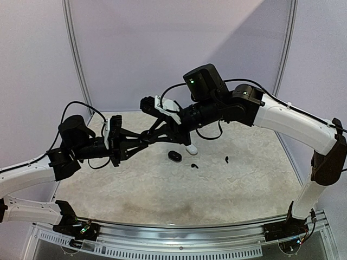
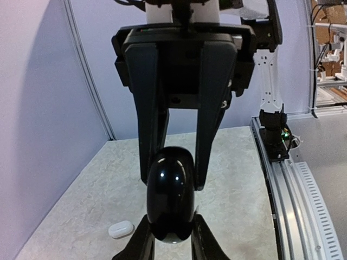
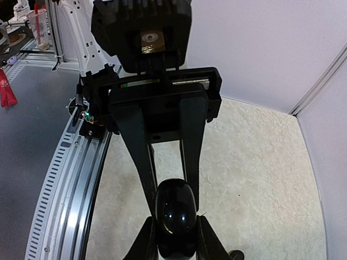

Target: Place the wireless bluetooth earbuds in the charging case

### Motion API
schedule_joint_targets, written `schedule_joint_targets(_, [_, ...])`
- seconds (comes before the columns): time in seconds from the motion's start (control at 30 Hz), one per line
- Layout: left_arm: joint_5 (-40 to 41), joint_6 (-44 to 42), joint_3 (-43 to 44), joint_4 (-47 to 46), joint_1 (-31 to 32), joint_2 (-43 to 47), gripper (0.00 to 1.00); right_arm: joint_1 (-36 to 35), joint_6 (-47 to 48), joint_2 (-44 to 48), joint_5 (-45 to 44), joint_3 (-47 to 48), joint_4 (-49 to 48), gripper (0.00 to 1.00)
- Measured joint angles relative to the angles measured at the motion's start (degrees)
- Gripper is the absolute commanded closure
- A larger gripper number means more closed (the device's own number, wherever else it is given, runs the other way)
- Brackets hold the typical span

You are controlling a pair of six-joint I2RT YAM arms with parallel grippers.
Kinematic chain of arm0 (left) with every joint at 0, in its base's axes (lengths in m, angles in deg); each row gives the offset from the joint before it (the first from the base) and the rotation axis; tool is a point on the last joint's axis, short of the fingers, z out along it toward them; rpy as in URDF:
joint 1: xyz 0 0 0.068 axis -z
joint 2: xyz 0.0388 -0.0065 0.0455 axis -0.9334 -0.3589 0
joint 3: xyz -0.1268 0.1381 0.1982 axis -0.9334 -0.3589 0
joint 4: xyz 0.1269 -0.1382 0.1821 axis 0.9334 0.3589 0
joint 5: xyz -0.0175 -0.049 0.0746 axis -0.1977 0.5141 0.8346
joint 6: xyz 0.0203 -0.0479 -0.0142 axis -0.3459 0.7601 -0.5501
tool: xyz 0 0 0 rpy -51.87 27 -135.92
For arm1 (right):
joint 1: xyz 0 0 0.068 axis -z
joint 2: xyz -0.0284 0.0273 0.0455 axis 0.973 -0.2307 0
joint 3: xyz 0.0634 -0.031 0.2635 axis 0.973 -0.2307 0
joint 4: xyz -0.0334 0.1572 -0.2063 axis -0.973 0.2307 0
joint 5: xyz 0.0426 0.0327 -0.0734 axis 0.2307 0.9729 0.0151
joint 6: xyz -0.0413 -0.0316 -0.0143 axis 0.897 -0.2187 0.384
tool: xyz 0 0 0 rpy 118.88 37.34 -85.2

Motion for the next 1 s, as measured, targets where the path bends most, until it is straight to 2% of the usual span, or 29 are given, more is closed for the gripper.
schedule_joint_targets(0.1, [-0.2, 0.3, 0.0, 0.0, 0.0, -0.1, 0.99, 0.0, 0.1, 0.0, 0.0, 0.0, 0.1, 1.00])
schedule_joint_targets(0.2, [-0.2, 0.5, 0.0, -0.1, 0.0, -0.1, 1.00, 0.0, 0.1, 0.0, 0.0, 0.0, 0.1, 1.00])
schedule_joint_targets(0.23, [-0.2, 0.6, 0.0, -0.2, 0.0, -0.1, 0.98, 0.0, 0.1, 0.0, 0.0, 0.1, 0.1, 1.00])
schedule_joint_targets(0.3, [-0.2, 0.9, 0.0, -0.5, 0.0, -0.1, 0.79, 0.0, 0.1, 0.0, 0.0, 0.2, 0.1, 1.00])
schedule_joint_targets(0.37, [-0.2, 1.5, 0.0, -0.8, 0.0, -0.1, 0.72, 0.0, 0.1, -0.1, 0.0, 0.3, 0.1, 1.00])
schedule_joint_targets(0.5, [-0.3, 2.5, 0.0, -2.1, 0.0, -0.1, 0.71, 0.0, -0.1, -0.5, -0.1, 0.7, -0.6, 1.00])
schedule_joint_targets(0.6, [-0.2, 3.0, 0.0, -2.4, 0.0, -0.2, 0.81, -0.1, -0.2, -1.0, -0.1, 0.7, -0.8, 1.00])
schedule_joint_targets(0.67, [-0.3, 3.5, 0.0, -2.4, 0.0, -0.3, 0.83, -0.2, 0.0, -1.0, -0.1, 0.7, -0.6, 1.00])
schedule_joint_targets(0.83, [-1.1, 4.0, 0.0, -2.2, 0.0, -0.3, 0.65, -0.2, -0.2, -1.0, -0.2, 0.7, -0.4, 1.00])
schedule_joint_targets(1.0, [-0.8, 3.7, 0.0, -2.0, 0.1, -0.3, 0.66, -0.2, -0.9, -1.0, -0.5, 0.5, -1.2, 1.00])
